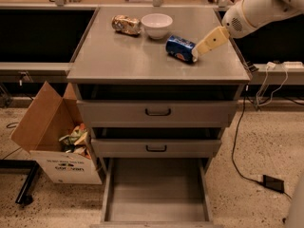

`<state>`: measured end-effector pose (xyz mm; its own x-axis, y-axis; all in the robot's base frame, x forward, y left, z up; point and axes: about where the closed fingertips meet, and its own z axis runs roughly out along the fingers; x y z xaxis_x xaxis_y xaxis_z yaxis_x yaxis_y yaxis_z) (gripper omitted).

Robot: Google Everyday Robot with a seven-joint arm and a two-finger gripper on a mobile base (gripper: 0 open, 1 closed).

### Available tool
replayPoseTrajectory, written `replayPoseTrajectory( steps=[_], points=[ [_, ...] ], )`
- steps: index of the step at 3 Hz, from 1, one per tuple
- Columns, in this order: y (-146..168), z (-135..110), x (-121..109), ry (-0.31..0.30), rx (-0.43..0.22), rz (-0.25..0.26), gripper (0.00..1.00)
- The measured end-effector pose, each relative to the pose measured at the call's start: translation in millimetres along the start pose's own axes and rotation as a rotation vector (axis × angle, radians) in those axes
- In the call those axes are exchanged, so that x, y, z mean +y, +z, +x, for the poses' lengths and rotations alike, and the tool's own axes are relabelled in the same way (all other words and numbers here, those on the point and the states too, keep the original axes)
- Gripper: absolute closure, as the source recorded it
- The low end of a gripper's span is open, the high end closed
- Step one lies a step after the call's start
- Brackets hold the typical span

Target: Place pepsi can into bottom drawer

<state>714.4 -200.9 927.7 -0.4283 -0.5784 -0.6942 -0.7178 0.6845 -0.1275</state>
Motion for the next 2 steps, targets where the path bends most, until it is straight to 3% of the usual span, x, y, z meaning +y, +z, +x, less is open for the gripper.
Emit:
replayPoseTrajectory(
  steps=[2],
  points=[
    [53, -4, -22, 0.084, -0.019, -0.026, 0.0]
  ],
)
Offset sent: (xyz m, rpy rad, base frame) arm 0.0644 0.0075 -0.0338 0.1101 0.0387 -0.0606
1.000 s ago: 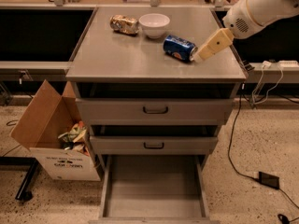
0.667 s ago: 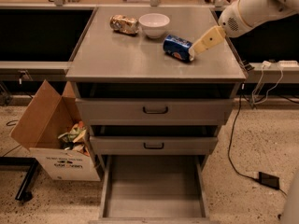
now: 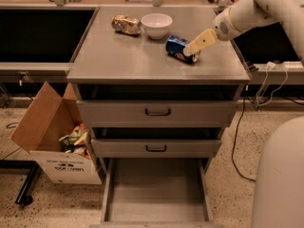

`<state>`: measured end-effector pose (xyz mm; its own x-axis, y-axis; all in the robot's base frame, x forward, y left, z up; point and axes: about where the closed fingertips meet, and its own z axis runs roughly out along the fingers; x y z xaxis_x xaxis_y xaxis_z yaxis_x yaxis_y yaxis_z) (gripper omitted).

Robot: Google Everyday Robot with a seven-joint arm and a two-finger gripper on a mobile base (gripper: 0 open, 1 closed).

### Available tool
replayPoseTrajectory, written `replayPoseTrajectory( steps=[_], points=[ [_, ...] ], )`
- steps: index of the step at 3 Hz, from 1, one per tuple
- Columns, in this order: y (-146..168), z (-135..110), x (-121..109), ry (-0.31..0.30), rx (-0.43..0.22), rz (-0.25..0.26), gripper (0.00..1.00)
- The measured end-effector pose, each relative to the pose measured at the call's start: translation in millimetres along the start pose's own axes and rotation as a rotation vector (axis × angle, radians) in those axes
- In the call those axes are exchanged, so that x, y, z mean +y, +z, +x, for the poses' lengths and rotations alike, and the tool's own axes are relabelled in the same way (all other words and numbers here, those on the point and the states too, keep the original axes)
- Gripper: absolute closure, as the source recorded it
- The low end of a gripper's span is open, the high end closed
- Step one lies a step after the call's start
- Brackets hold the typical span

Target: Place pepsi can into bottom drawer

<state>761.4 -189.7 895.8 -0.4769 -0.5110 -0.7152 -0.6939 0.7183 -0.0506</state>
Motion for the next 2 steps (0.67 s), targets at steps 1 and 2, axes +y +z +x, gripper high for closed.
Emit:
replayPoseTrajectory(
  steps=[1, 2],
  points=[
    [16, -3, 0, -0.004, 0.01, -0.017, 0.0],
    [34, 0, 1, -0.014, 0.032, -0.044, 0.0]
  ],
)
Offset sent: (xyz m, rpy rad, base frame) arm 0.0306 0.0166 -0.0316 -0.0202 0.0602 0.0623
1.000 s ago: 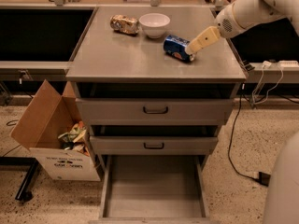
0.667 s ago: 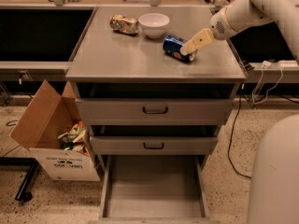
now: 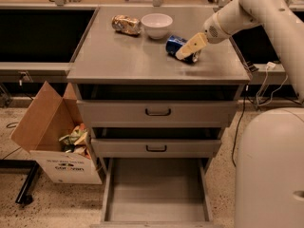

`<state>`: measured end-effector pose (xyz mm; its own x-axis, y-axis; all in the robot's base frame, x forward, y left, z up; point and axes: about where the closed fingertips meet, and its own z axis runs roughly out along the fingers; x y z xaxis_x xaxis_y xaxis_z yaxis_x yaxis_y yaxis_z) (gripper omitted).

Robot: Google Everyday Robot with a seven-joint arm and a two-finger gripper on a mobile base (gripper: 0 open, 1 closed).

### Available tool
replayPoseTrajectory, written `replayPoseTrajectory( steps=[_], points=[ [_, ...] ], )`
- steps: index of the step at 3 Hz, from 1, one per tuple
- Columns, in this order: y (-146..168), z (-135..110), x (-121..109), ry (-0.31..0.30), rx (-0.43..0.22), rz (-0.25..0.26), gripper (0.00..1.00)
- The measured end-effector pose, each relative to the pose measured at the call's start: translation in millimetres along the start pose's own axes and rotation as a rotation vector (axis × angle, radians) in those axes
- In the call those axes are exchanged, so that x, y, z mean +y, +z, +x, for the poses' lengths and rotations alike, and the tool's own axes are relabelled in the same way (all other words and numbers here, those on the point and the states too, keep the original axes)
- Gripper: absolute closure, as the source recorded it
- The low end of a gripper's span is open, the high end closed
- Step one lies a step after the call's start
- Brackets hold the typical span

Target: Place pepsi can into bottom drawer

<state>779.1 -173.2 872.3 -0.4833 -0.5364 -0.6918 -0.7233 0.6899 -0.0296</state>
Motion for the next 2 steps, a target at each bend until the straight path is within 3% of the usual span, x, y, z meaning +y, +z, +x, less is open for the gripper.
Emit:
replayPoseTrajectory(
  steps=[2],
  points=[
    [31, 9, 2, -0.027, 0.077, -0.046, 0.03]
  ],
)
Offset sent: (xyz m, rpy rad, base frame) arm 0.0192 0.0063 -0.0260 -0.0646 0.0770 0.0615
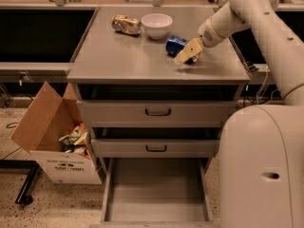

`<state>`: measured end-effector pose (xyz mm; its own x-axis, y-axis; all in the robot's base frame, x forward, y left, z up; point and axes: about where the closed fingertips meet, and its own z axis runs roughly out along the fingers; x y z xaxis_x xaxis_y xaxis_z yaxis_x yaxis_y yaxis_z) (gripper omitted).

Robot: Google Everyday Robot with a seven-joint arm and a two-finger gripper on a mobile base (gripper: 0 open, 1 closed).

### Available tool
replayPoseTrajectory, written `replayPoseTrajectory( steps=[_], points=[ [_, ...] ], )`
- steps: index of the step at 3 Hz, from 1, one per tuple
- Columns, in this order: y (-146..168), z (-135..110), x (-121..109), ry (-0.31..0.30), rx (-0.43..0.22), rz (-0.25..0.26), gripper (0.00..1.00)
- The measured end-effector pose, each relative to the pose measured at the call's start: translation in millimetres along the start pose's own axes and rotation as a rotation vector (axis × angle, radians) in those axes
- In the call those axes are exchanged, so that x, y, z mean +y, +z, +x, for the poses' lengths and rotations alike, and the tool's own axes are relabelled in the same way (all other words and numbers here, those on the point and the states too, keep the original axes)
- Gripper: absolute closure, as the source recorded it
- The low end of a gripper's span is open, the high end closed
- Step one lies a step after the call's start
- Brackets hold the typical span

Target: Place pepsi can into bottom drawer

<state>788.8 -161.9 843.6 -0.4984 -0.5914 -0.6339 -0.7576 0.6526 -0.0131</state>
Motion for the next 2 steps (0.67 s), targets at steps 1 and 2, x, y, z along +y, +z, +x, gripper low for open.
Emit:
replayPoseTrajectory(
  steps=[1, 2],
  points=[
    [6.4, 1.3, -0.1, -0.01, 0.022, -0.007, 0.26],
    [6.4, -0.1, 0.3, -0.02, 0.031, -0.007, 0.49]
  ],
)
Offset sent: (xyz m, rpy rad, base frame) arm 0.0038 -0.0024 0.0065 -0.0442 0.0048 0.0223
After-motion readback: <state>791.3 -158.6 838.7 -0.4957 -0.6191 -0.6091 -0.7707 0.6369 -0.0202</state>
